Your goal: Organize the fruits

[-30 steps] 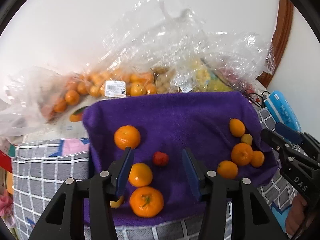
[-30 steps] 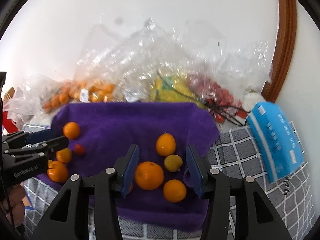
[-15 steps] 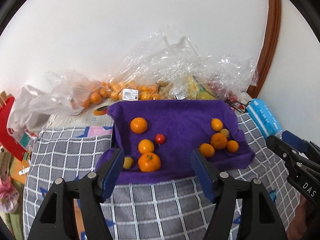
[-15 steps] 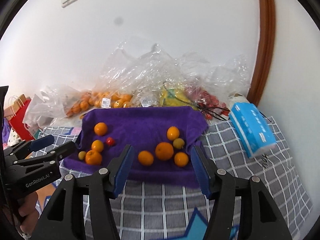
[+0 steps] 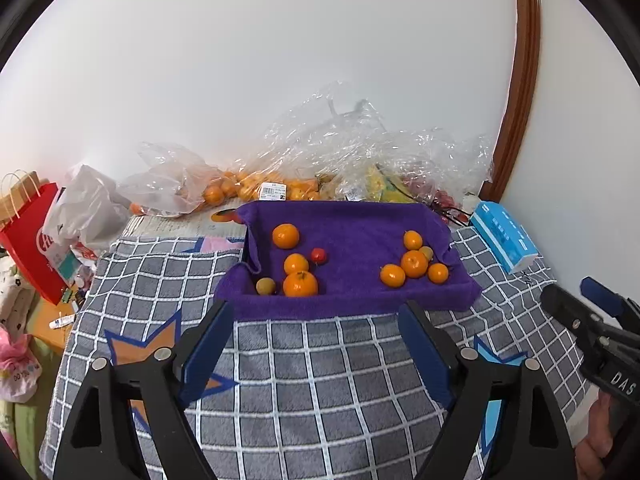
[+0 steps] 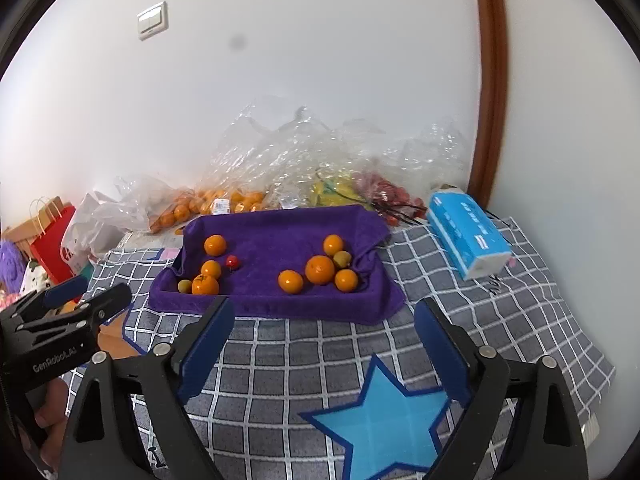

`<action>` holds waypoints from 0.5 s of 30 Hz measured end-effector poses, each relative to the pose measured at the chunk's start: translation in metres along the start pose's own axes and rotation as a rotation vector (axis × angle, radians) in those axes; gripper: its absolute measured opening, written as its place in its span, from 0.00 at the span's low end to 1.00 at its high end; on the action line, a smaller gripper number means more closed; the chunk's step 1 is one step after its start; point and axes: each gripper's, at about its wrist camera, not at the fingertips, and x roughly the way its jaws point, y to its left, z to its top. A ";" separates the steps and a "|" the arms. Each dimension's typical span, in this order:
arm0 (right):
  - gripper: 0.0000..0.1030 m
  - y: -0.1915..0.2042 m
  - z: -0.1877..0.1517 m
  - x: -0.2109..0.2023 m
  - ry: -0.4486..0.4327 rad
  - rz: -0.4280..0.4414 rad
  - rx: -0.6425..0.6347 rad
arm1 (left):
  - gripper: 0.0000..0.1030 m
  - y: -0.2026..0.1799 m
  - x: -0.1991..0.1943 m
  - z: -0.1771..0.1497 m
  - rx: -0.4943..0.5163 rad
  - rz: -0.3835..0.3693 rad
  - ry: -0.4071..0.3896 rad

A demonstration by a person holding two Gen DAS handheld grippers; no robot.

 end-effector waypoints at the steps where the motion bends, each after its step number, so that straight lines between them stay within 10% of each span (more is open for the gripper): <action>1: 0.92 -0.002 -0.001 -0.003 -0.003 -0.004 0.006 | 0.82 0.000 -0.003 -0.002 -0.007 0.005 -0.004; 15: 0.95 -0.006 -0.015 -0.028 -0.030 -0.014 0.014 | 0.87 -0.003 -0.023 -0.015 -0.001 0.015 -0.026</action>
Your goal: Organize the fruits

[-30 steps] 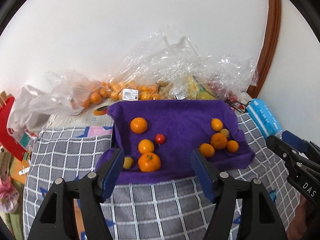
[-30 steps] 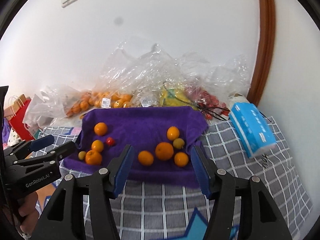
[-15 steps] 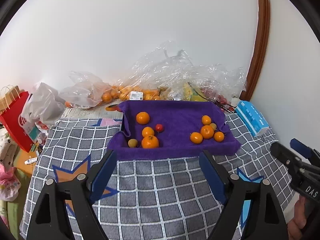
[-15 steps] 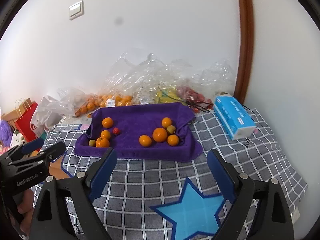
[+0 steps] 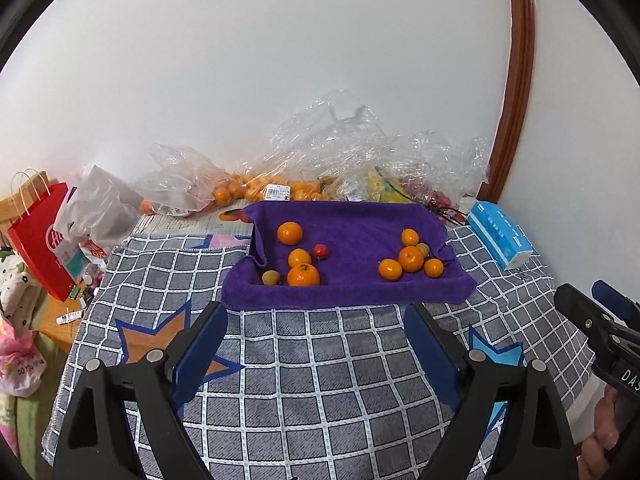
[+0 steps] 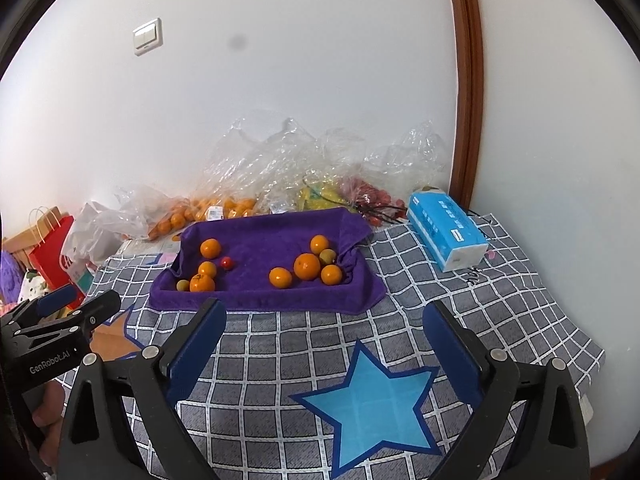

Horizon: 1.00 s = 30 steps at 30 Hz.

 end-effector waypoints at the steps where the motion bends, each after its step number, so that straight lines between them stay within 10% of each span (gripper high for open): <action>1: 0.95 0.000 -0.001 0.000 0.002 -0.001 -0.001 | 0.87 0.000 0.000 -0.001 -0.001 0.001 0.000; 30: 0.95 0.006 -0.006 0.000 0.004 -0.011 -0.023 | 0.87 0.003 0.002 -0.006 0.001 0.007 0.011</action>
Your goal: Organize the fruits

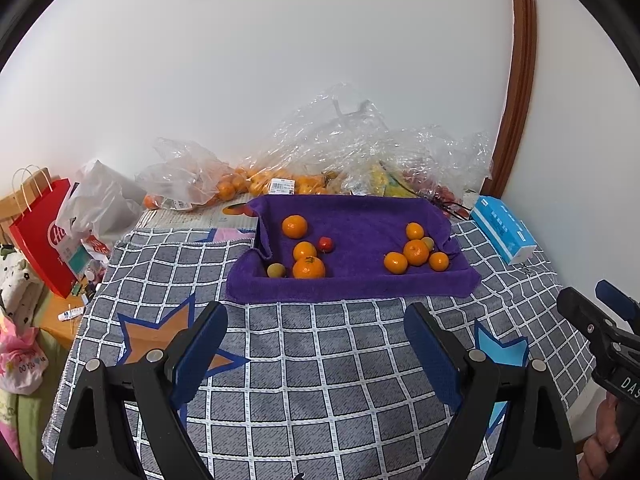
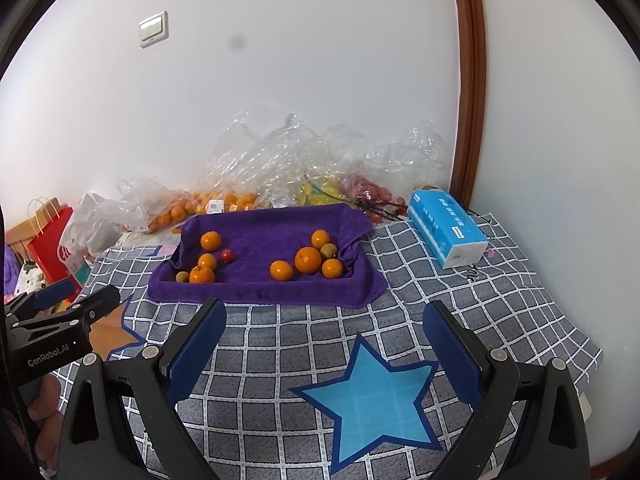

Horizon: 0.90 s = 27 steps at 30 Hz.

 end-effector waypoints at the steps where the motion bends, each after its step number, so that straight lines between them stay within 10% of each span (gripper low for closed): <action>1: 0.95 0.000 0.000 0.000 0.000 -0.001 -0.001 | 0.87 0.000 0.000 0.000 0.000 0.001 0.000; 27: 0.95 0.003 0.001 -0.002 -0.009 0.006 0.000 | 0.87 0.002 -0.002 0.002 0.001 0.003 -0.003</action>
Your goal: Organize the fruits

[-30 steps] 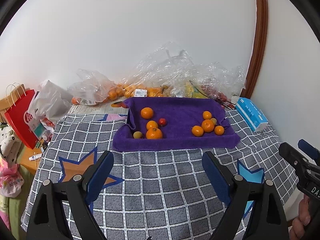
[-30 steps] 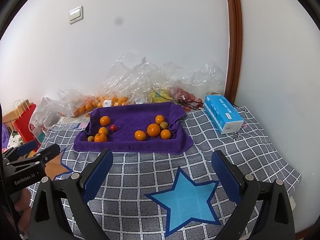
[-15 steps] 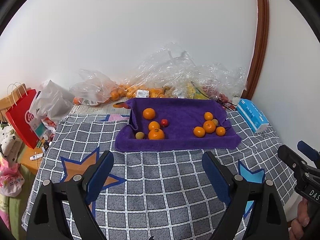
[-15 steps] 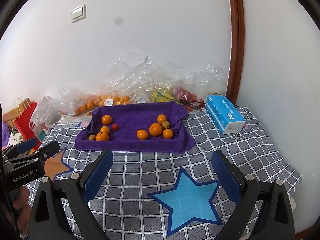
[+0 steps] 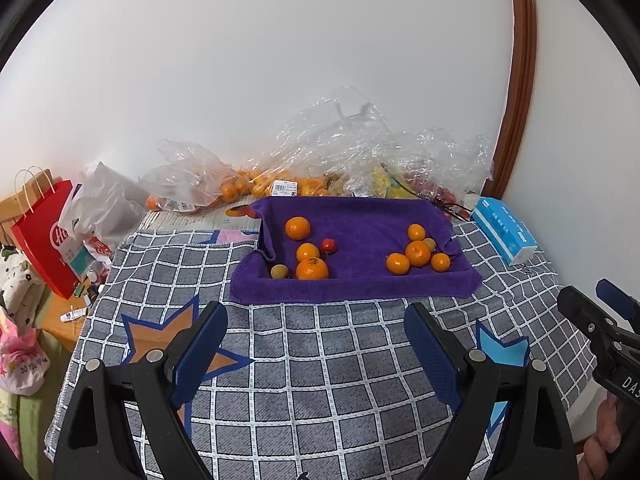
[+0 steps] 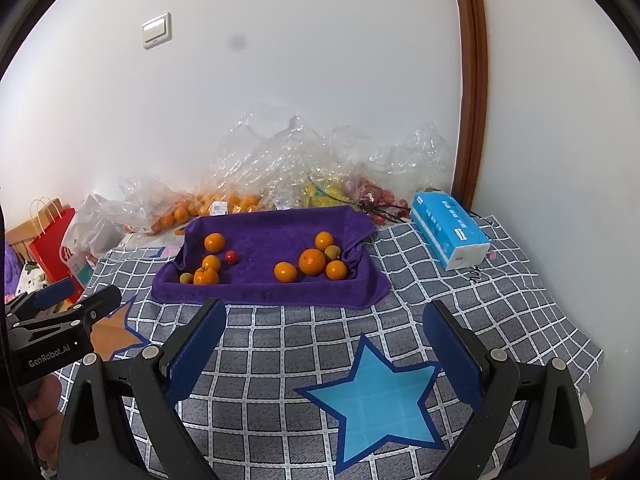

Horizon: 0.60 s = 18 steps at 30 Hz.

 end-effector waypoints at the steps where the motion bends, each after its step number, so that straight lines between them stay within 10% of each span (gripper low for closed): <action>1: 0.95 0.000 0.000 0.000 0.000 0.001 0.000 | 0.87 0.000 0.000 0.000 0.001 0.001 0.000; 18: 0.95 0.002 0.000 -0.001 0.000 -0.002 -0.003 | 0.87 0.002 0.000 0.000 0.000 0.002 -0.001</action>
